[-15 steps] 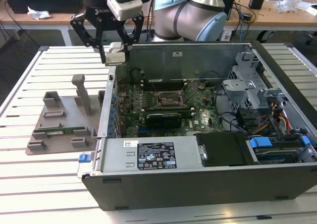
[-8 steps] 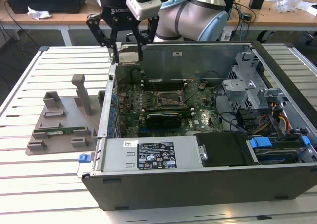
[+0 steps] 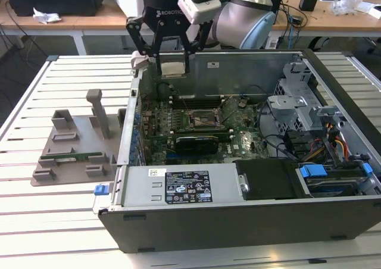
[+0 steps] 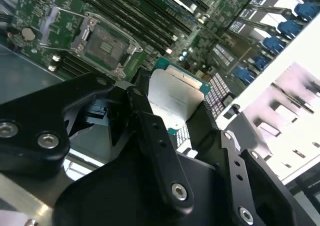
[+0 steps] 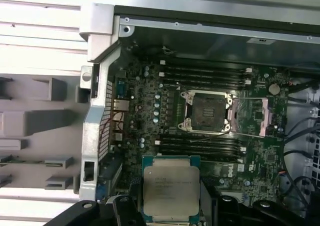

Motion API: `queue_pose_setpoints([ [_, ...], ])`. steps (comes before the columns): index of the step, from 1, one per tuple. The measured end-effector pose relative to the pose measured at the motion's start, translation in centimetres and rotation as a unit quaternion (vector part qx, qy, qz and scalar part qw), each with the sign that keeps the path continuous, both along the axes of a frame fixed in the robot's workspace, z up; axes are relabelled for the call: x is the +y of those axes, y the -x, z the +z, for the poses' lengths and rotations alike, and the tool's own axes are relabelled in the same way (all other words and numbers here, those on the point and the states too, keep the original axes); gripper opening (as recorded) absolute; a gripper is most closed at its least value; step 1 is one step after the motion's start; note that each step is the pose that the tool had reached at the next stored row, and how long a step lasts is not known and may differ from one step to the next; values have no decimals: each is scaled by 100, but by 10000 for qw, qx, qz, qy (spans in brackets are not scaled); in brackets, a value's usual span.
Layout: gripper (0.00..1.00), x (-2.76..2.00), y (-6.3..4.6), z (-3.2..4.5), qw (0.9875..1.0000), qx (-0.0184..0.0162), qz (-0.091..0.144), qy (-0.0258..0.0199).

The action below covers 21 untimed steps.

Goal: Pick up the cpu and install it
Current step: 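Pick up the cpu and move it towards the insertion slot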

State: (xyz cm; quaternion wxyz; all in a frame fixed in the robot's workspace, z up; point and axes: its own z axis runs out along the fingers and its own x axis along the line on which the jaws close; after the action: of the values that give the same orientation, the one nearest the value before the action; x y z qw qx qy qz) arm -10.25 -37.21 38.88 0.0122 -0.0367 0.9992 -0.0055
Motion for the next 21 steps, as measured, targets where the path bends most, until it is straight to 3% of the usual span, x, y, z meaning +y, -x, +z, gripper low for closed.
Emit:
queue_pose_setpoints([
  [11,54,7,-362,-7,10000,1,1,1],
  [14,54,25,-397,-80,10000,2,0,1],
  [17,54,57,-420,-166,10000,2,0,1],
  [19,54,104,-442,-212,10000,2,1,1],
  [20,54,136,-454,-232,10000,2,1,1],
  [21,54,197,-476,-265,10000,2,2,2],
])
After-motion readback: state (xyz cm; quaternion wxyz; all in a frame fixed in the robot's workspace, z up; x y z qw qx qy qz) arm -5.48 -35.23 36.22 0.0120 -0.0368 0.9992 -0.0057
